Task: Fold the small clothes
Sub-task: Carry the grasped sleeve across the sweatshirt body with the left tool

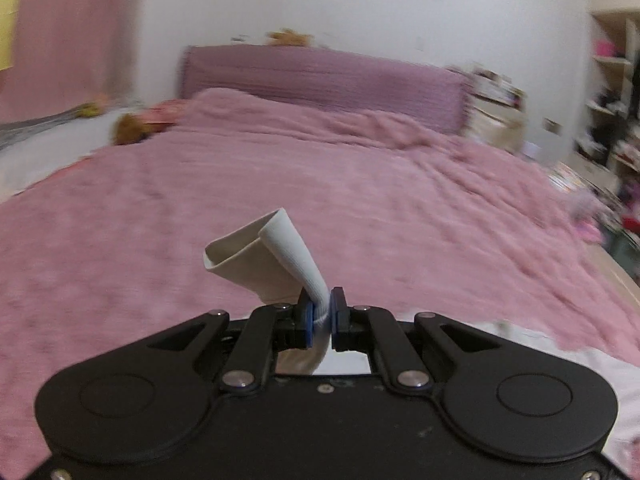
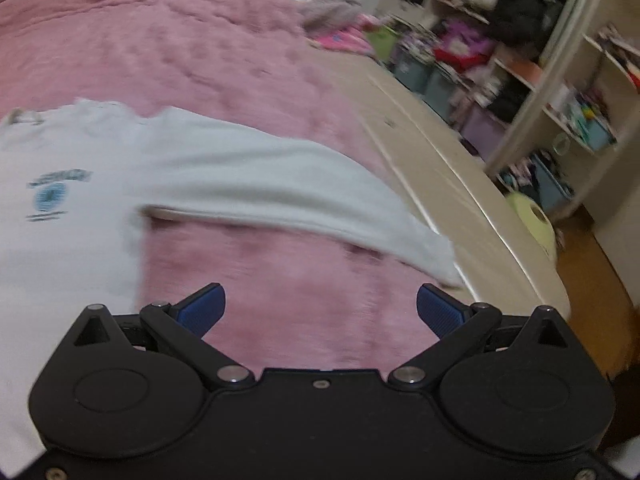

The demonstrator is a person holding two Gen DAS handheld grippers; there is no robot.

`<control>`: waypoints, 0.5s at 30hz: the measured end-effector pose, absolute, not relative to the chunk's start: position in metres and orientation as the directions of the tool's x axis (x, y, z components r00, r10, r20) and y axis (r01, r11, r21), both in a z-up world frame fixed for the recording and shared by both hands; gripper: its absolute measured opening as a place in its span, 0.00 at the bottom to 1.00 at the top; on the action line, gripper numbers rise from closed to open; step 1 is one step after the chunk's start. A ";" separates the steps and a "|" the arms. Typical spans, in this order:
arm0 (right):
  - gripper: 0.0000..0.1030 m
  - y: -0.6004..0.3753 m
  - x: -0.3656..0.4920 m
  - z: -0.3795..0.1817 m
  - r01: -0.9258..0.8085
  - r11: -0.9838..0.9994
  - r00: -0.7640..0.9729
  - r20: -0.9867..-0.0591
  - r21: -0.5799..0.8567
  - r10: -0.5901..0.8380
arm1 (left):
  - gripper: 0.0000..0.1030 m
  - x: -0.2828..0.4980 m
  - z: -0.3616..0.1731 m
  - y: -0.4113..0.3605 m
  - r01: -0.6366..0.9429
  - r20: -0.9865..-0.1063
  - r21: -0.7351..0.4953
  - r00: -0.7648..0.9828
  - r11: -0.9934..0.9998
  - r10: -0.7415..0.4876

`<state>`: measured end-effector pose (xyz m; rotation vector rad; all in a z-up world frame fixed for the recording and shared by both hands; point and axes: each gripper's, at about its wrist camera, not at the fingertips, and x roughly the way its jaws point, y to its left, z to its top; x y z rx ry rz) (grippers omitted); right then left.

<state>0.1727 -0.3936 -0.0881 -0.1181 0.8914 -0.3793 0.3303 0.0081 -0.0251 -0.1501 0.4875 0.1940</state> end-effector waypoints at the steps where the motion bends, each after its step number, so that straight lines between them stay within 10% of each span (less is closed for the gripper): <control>1: 0.97 -0.405 0.172 -0.092 0.289 0.924 0.555 -0.742 -0.252 -0.376 | 0.06 0.340 -0.028 -0.013 -0.190 -0.483 -0.097 0.867 0.977 0.121; 15: 0.97 -0.514 0.153 -0.130 0.445 0.877 0.468 -0.788 -0.182 -0.401 | 0.06 0.404 -0.124 -0.250 0.158 -0.627 -0.020 0.767 0.987 -0.136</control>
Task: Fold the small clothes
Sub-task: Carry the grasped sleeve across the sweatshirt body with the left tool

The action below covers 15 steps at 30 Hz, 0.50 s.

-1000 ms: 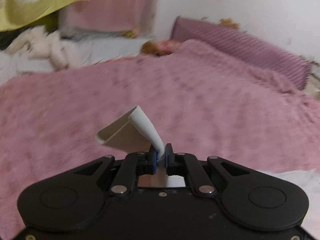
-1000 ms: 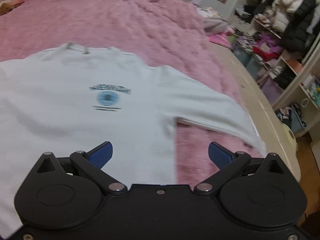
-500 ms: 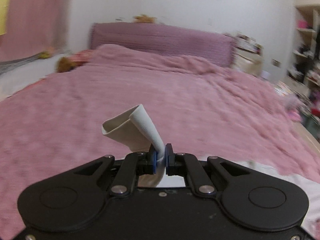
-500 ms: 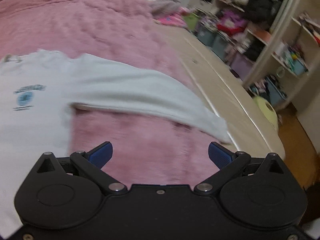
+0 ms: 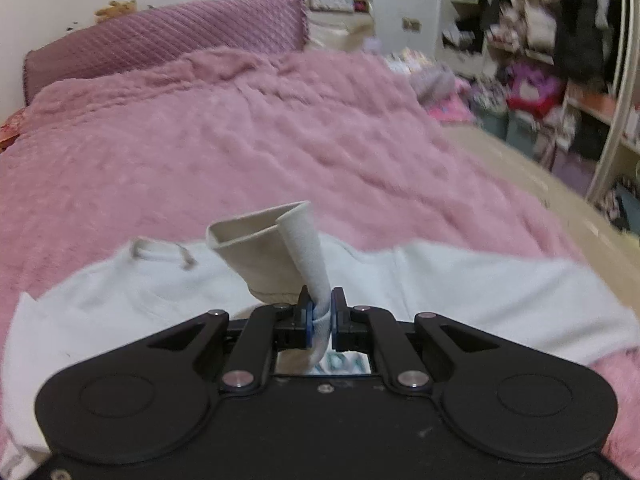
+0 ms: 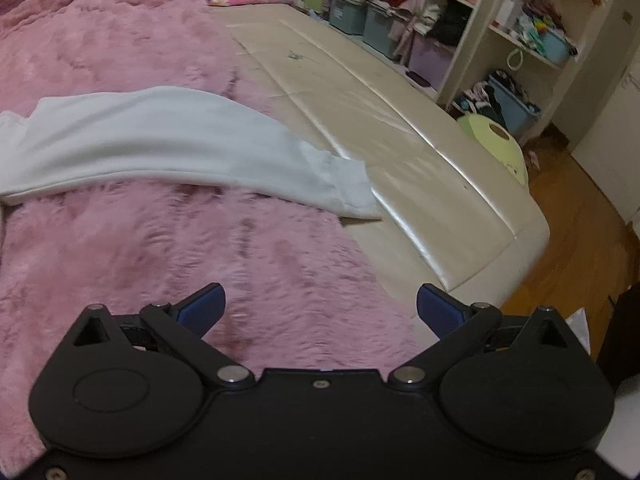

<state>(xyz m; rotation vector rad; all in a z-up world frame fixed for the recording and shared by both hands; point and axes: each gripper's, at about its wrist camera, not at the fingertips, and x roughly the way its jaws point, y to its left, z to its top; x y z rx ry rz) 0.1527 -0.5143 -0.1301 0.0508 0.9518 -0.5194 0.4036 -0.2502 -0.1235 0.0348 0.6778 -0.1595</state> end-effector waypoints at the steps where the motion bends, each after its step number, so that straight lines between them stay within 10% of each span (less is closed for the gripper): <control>1: 0.97 -0.519 0.152 -0.132 0.450 0.876 0.468 -0.789 -0.175 -0.398 | 0.07 0.407 -0.130 -0.254 0.167 -0.645 -0.025 0.751 0.986 -0.144; 12: 0.97 -0.529 0.147 -0.143 0.454 0.882 0.476 -0.802 -0.128 -0.362 | 0.10 0.381 -0.171 -0.309 0.317 -0.710 0.067 0.681 0.946 -0.178; 15: 0.97 -0.528 0.147 -0.146 0.452 0.882 0.468 -0.807 -0.131 -0.360 | 0.35 0.381 -0.182 -0.315 0.412 -0.763 0.018 0.595 0.911 -0.254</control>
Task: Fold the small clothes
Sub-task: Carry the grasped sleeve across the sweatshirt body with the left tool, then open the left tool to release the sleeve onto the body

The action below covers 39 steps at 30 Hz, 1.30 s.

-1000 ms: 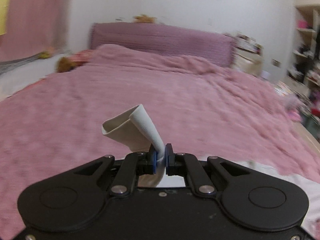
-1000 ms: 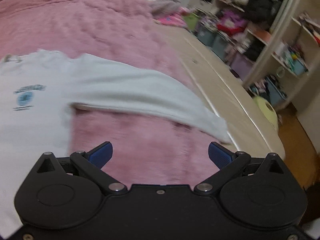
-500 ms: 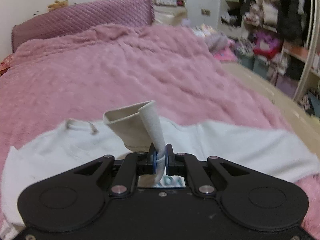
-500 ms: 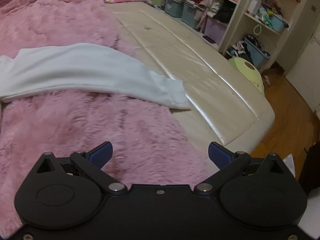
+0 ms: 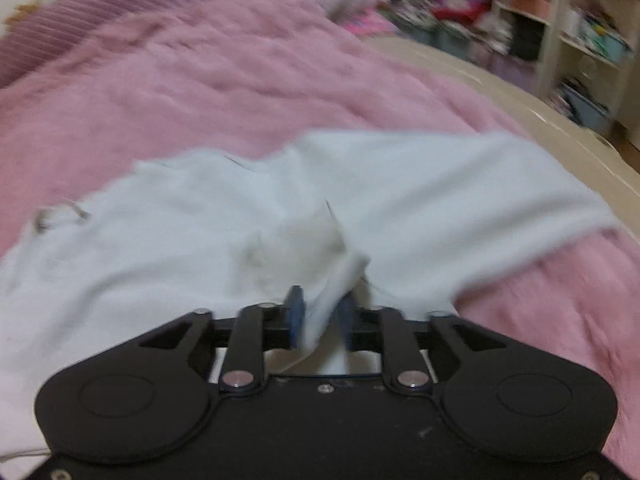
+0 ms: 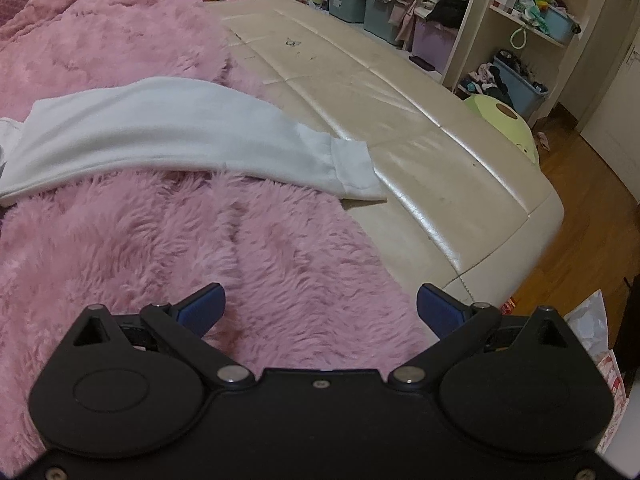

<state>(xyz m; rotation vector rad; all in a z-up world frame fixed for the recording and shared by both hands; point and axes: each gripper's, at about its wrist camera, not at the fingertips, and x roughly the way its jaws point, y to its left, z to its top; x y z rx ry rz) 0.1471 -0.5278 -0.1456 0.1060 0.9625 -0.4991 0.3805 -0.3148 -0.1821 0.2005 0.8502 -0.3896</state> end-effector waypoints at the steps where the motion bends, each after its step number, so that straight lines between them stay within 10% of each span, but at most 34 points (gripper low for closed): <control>1: 0.97 -0.527 0.147 -0.146 0.451 0.882 0.466 -0.808 -0.133 -0.360 | 0.39 0.380 -0.185 -0.315 0.436 -0.773 -0.001 0.570 0.900 -0.277; 39: 0.97 -0.461 0.136 -0.081 0.399 0.880 0.502 -0.742 -0.257 -0.444 | 0.56 0.195 -0.039 0.029 -0.151 -0.620 0.222 0.741 0.963 0.259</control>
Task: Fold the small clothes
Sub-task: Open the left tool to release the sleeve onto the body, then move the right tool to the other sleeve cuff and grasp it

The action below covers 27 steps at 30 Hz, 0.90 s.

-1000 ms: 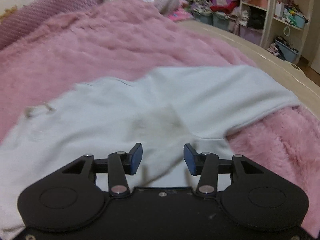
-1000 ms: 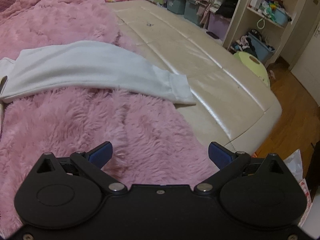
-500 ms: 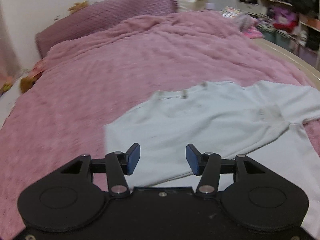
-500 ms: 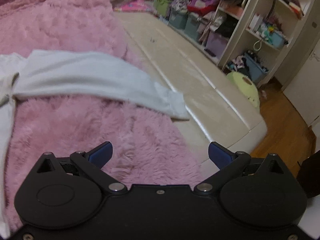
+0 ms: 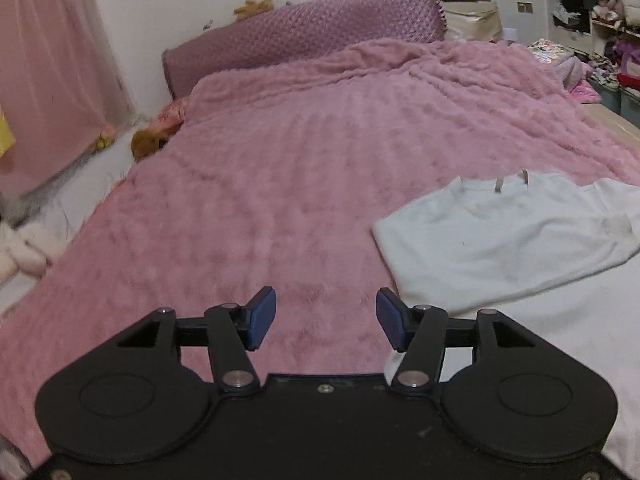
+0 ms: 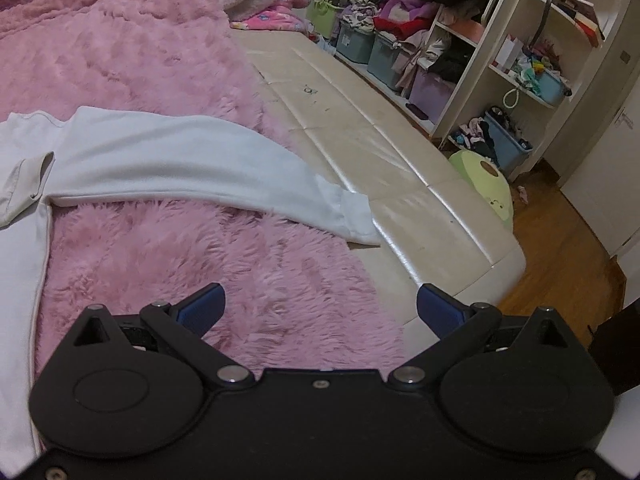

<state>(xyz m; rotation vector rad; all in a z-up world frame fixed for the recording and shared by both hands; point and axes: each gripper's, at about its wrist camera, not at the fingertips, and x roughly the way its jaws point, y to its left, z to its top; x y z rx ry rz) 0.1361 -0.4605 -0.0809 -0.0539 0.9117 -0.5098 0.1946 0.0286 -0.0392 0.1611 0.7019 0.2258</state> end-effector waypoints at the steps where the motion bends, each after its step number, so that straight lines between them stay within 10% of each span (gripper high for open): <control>1: 0.97 -0.461 0.137 -0.083 0.398 0.883 0.504 -0.745 -0.249 -0.437 | 0.56 0.191 -0.045 0.026 -0.151 -0.629 0.206 0.737 0.967 0.249; 10: 0.85 -0.565 0.163 -0.150 0.530 0.848 0.532 -0.783 0.011 -0.322 | 0.57 0.185 -0.118 -0.007 -0.169 -0.734 -0.003 0.670 0.986 0.112; 20: 0.80 -0.682 0.196 -0.216 0.700 0.536 0.607 -0.788 0.472 -0.099 | 0.57 0.190 -0.142 0.002 -0.247 -0.767 0.073 0.605 0.966 0.212; 27: 0.80 -0.683 0.225 -0.237 0.694 0.491 0.643 -0.760 0.526 -0.093 | 0.57 0.203 -0.148 0.001 -0.273 -0.758 0.083 0.607 0.958 0.239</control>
